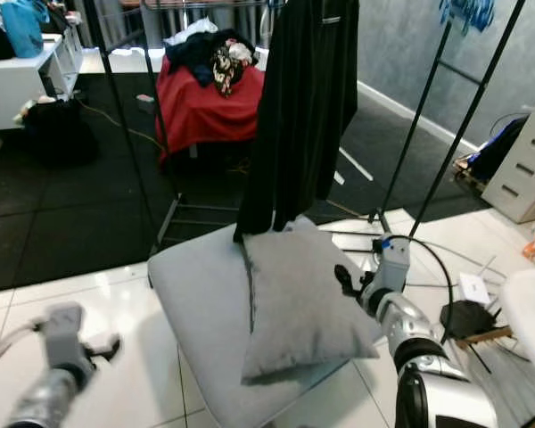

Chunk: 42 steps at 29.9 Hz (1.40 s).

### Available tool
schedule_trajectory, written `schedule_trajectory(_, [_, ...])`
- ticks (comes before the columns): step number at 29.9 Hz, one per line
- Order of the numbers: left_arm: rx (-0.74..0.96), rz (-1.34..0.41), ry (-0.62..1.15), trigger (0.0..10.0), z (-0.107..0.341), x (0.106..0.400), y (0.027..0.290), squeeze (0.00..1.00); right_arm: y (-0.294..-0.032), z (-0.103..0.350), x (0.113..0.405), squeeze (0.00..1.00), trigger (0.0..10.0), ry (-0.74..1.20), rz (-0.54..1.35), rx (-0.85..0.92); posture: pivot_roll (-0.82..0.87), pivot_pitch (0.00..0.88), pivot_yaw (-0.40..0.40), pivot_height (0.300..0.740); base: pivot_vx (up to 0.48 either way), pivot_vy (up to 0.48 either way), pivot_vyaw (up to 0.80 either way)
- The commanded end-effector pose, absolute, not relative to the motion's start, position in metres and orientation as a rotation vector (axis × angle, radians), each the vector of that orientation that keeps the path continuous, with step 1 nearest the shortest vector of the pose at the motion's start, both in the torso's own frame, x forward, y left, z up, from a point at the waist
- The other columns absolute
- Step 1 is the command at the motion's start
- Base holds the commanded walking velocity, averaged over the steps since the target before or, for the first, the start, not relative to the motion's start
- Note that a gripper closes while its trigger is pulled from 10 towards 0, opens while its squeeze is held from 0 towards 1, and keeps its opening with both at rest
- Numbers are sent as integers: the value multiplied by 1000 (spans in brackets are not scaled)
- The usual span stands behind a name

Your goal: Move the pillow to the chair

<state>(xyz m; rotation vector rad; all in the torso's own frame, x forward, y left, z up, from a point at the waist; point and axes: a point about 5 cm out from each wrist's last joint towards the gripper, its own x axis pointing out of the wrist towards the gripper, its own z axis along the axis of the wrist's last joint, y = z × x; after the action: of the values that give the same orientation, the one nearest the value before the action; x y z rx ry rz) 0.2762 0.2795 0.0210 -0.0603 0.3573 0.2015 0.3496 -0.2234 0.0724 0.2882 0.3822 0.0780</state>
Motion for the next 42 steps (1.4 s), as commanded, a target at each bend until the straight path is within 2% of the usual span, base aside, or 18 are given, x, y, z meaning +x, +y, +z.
schedule_trajectory(1, [-70,143,298,10000,28,284,268,0,-224,82,355,0,10000,342,85,289,-134,32,-76,615,0,0,0])
schedule_trajectory(5, [-31,101,197,10000,43,285,264,0,-221,80,354,0,10000,350,90,300,-131,43,-64,615,0,0,0])
schedule_trajectory(7, [-8,57,140,10000,49,278,253,0,-215,68,348,0,10000,400,101,365,-124,54,-58,605,0,0,0])
schedule_trajectory(14, [-7,-9,113,10000,49,265,239,0,-213,44,332,0,10000,502,75,379,-111,67,-57,585,0,0,0])
schedule_trajectory(19, [8,-23,122,10000,52,257,242,0,-225,39,326,0,10000,508,-6,429,-103,77,-45,561,0,0,0])
schedule_trajectory(25, [16,-23,130,10000,55,255,243,0,-229,41,327,0,10000,500,-23,432,-93,81,-39,551,0,0,0])
schedule_trajectory(30, [31,-14,148,10000,57,250,250,0,-243,44,325,0,10000,480,-72,457,-91,91,-26,536,0,0,0])
schedule_trajectory(39, [62,-21,172,10000,57,245,254,0,-251,37,317,0,10000,455,-116,664,-64,92,-8,512,0,0,0])
schedule_trajectory(42, [62,-21,172,10000,57,245,254,0,-251,37,317,0,10000,455,-116,664,-64,92,-8,512,0,0,0])
